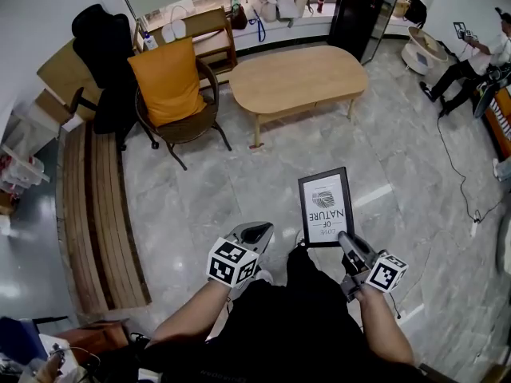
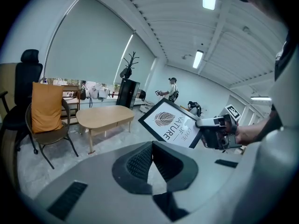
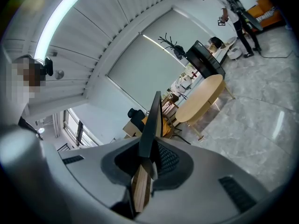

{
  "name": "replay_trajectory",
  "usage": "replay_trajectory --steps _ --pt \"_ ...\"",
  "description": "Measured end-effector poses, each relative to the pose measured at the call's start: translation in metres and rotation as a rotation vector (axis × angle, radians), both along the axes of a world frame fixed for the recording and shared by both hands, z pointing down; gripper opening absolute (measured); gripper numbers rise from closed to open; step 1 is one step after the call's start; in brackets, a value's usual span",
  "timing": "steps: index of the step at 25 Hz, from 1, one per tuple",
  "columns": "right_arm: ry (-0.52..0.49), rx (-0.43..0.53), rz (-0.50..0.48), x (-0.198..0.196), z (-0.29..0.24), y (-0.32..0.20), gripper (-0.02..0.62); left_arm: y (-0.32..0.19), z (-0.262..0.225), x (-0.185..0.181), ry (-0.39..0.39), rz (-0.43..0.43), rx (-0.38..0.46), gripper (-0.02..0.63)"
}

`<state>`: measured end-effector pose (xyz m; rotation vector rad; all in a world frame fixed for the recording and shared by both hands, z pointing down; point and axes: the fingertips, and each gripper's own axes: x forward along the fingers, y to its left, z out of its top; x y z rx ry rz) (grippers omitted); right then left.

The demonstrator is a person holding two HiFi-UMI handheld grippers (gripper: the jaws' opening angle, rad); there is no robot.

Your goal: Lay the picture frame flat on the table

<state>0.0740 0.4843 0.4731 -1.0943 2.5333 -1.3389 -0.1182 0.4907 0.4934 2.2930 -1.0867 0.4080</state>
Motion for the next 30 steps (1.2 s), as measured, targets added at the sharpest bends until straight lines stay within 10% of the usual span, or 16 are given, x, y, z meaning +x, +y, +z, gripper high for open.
replay_trajectory --steps 16,30 --pt "-0.096 0.030 -0.015 0.073 0.001 -0.226 0.043 -0.231 -0.021 0.094 -0.014 -0.014 0.011 0.005" --pt "-0.125 -0.003 0.090 0.154 0.018 -0.350 0.043 -0.377 0.002 0.193 -0.049 0.136 -0.013 0.005"
